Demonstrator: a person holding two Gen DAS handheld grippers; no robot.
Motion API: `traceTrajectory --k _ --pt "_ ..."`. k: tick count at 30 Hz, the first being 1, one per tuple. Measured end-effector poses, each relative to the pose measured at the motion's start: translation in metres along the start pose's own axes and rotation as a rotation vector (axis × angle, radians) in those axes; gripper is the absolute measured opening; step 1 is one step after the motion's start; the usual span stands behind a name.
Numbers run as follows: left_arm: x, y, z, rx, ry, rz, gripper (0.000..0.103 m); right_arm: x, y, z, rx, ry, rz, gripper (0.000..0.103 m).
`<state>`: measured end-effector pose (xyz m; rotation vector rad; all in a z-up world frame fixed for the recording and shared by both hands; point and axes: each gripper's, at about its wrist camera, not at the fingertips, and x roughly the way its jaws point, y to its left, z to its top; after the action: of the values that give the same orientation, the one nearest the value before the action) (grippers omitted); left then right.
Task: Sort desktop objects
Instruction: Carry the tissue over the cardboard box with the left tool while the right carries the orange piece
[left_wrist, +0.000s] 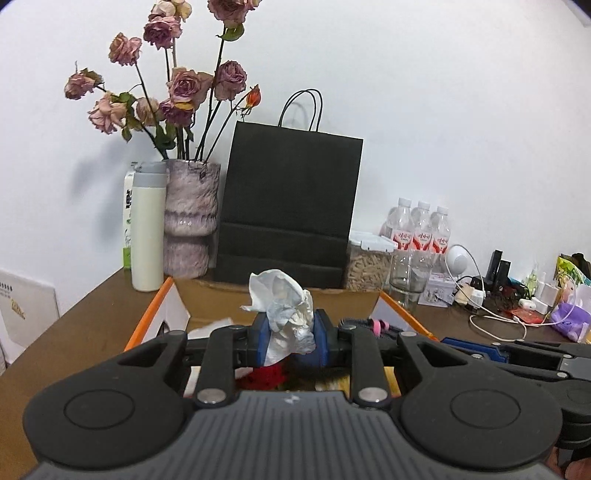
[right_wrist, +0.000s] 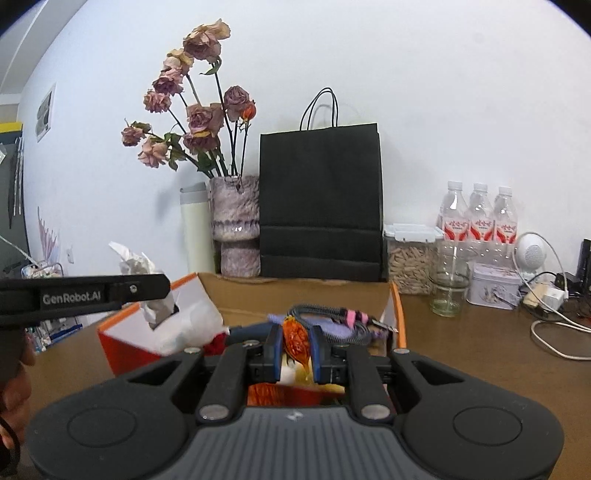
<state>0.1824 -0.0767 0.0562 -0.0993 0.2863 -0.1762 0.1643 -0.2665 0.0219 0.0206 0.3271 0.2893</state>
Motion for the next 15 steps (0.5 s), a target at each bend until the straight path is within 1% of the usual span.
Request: traceTrajectory --k 5,10,15 --pt "0.024 0.008 0.003 0.006 -0.001 -0.015 0.025 0.033 0.008 0.014 0.007 -0.009 0.022 0.014" --pt "0.056 0.023 0.011 -0.02 0.01 -0.028 0.025 0.073 0.014 0.026 0.017 -0.007 0.045 0.014" --pt "0.089 0.036 0.014 -0.013 0.033 -0.015 0.025 0.109 0.017 0.027 -0.002 0.021 0.066 0.014"
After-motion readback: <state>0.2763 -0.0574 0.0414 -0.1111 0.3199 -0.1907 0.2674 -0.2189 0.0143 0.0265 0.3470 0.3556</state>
